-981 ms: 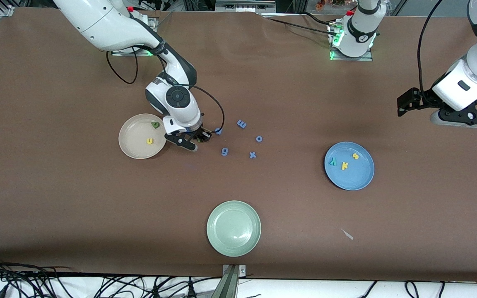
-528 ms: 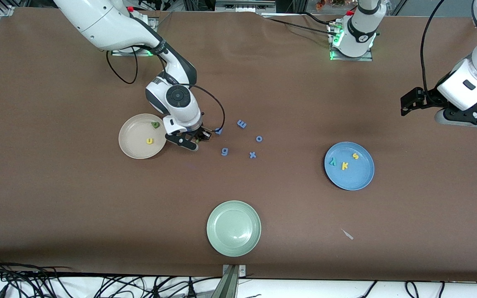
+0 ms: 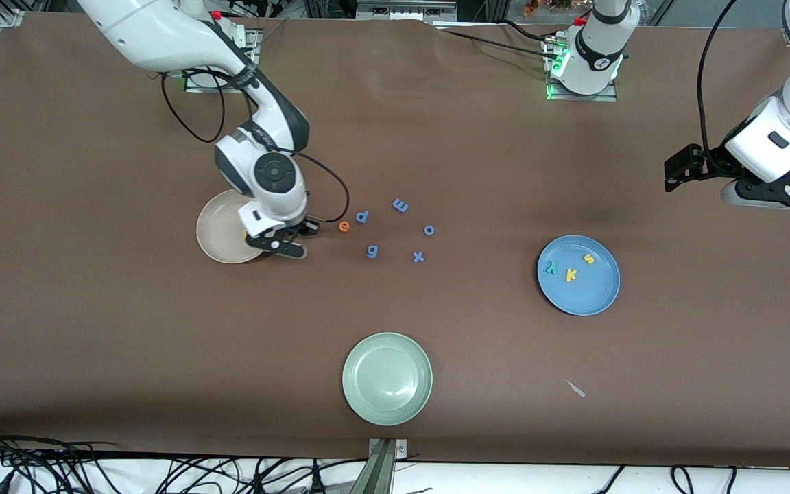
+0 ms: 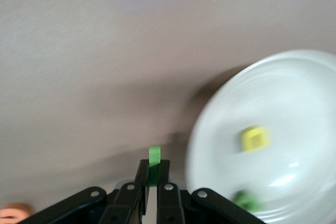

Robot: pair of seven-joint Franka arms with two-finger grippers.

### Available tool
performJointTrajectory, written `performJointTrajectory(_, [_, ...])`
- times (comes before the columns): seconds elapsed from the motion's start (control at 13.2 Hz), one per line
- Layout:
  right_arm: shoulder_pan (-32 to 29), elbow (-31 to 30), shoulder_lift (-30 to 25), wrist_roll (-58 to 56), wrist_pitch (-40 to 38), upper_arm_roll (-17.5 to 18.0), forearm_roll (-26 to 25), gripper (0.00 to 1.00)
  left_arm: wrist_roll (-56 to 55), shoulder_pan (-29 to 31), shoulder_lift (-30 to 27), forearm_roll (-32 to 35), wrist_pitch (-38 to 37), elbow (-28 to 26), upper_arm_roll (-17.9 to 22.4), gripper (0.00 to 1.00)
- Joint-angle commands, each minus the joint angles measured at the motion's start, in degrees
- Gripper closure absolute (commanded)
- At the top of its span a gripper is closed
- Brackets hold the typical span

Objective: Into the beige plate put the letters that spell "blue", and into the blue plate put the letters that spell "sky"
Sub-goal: 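Place the green bar in the cream plate while the left gripper withdraws, then reach and grasp the orange e with the right gripper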

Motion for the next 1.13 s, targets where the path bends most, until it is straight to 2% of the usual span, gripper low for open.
performJointTrajectory(0.0, [-1.29, -1.39, -3.64, -10.22, -4.18, -2.36, 1.52, 1.00, 1.48, 0.06, -0.72, 0.20, -0.78, 0.33, -0.02, 0.00])
performJointTrajectory(0.15, [-2.17, -5.58, -5.22, -13.40, -2.80, -3.59, 2.04, 1.00, 1.39, 0.06, -0.64, 0.29, -0.78, 0.33, 0.07, 0.00])
performJointTrajectory(0.23, [-2.26, -8.57, -6.10, -13.32, 0.43, -3.77, 2.57, 0.99, 1.39, 0.06, -0.72, 0.29, -0.78, 0.33, 0.07, 0.00])
performJointTrajectory(0.3, [-2.52, -11.03, -6.72, -13.23, 3.51, -4.64, 2.57, 0.81, 1.39, 0.06, -0.72, 0.29, -0.78, 0.33, 0.15, 0.00])
performJointTrajectory(0.38, [-2.61, -11.84, -6.72, -13.06, 5.02, -4.83, 2.66, 0.53, 1.39, 0.06, -0.72, 0.29, -0.78, 0.33, 0.07, 0.00])
performJointTrajectory(0.45, [-2.61, -11.76, -6.64, -12.88, 5.12, -4.83, 2.75, 0.33, 1.39, 0.06, -0.64, 0.29, -0.78, 0.33, 0.15, 0.00])
performJointTrajectory(0.68, [-2.61, -9.58, -5.68, -10.25, 4.86, -3.96, 6.43, 0.32, 1.48, 0.23, -0.29, 0.29, -0.78, 0.68, 0.42, 0.00])
performJointTrajectory(0.83, [-2.52, -3.18, -2.26, -3.78, 3.47, 0.86, 10.29, 0.32, 1.39, 0.15, -0.28, 0.29, -0.78, 0.77, 0.42, 0.00])
performJointTrajectory(0.98, [-2.08, 1.49, 0.65, 5.01, 1.44, 3.94, 10.57, 0.32, 1.31, 0.15, -0.20, 0.29, -0.78, 0.86, 0.42, 0.00])
performJointTrajectory(1.06, [-2.08, 1.86, 1.44, 8.62, 1.69, 5.01, 10.57, 0.32, 1.39, 0.15, -0.20, 0.29, -0.78, 0.77, 0.33, 0.00])
